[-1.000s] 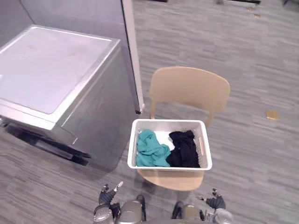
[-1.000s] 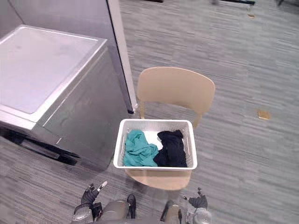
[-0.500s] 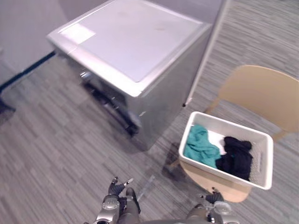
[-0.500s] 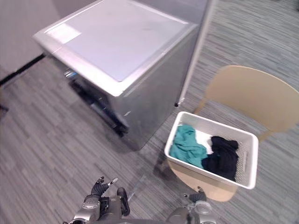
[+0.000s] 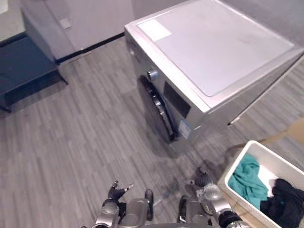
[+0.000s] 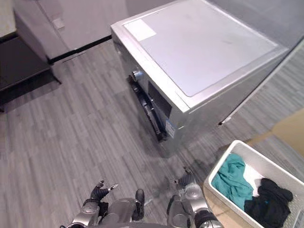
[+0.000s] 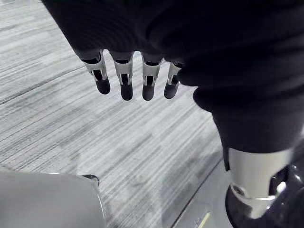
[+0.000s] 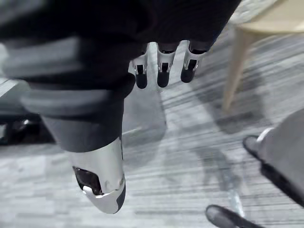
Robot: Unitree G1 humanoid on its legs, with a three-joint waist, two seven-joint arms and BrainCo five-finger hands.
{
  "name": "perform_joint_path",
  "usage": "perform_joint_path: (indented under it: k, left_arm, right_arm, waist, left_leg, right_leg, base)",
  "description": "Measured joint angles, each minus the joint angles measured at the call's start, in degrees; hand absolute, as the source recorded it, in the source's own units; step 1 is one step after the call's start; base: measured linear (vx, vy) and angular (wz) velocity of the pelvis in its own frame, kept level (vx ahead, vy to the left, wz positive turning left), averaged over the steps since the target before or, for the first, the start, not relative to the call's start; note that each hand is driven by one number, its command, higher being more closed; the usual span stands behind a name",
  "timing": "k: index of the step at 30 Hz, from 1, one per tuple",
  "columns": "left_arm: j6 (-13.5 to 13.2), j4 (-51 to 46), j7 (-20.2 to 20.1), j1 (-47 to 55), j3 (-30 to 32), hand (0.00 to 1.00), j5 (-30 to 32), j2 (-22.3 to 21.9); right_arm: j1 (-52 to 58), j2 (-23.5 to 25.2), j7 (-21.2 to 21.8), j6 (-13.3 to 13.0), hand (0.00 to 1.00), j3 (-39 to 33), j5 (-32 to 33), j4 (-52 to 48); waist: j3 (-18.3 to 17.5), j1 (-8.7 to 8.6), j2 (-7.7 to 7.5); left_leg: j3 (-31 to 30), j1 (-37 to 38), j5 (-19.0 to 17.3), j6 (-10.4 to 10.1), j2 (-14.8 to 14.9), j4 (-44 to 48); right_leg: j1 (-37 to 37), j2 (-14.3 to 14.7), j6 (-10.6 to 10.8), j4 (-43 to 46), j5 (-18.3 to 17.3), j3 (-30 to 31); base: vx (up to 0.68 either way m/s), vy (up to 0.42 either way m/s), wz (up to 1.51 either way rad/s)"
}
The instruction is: Pick up the laundry basket with both hands and put the clothes into the washing machine.
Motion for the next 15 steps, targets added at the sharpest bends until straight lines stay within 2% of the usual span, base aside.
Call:
perform_joint_path:
  k: [4,8,12,15]
  left_arm:
    - [-0.45,-0.43,0.38,0.42,0.1,0.0,-0.32,-0.59]
    - [-0.8,-0.92,1.08,0.53,0.09,0.0,-0.32,-0.69]
    - [-1.05,-1.79,1.2,0.58,0.18,0.0,-0.33,-1.66]
    - [-1.39,-3.16,1.9,0.56,0.22,0.0,-0.51,-1.95]
  right_arm:
    - [-3.62,0.72,-0.59,-0.8,0.0,0.52,-2.65,-8.19]
    - [-7.89,-0.17,-3.03,-1.57,0.0,0.31,-4.41,-12.67]
    - [-11.19,-0.85,-5.07,-1.45,0.0,-4.03,-4.6,-12.6]
    - [-18.34,-3.28,-7.63,-1.13,0.0,-6.59,-3.83,-10.47]
  waist:
    - [-0.17,1.3,0.36]
    - [-0.03,1.83,0.79]
    - [1.54,2.92,3.67]
    - [3.24,3.09,5.9]
  left_leg:
    - [-1.89,2.17,4.16,-1.55,0.92,-5.49]
    - [-2.48,1.81,6.56,-1.8,1.0,-7.69]
    - [-3.47,-0.04,8.89,-1.58,0.68,-8.56]
    - [-5.47,-4.46,11.93,-1.98,0.13,-9.16]
  right_leg:
    - [3.69,1.89,-0.51,-6.11,2.75,-2.39]
    - [4.05,2.61,-0.55,-9.27,4.44,-2.73]
    - [3.89,2.88,-0.29,-11.85,6.77,-4.13]
    - [0.12,2.36,-0.49,-11.51,7.44,-5.42]
  base:
    - [0.05,-0.068,0.32]
    - [0.0,-0.021,0.09]
    - [-0.09,0.017,0.23]
    - [-0.19,0.03,0.39]
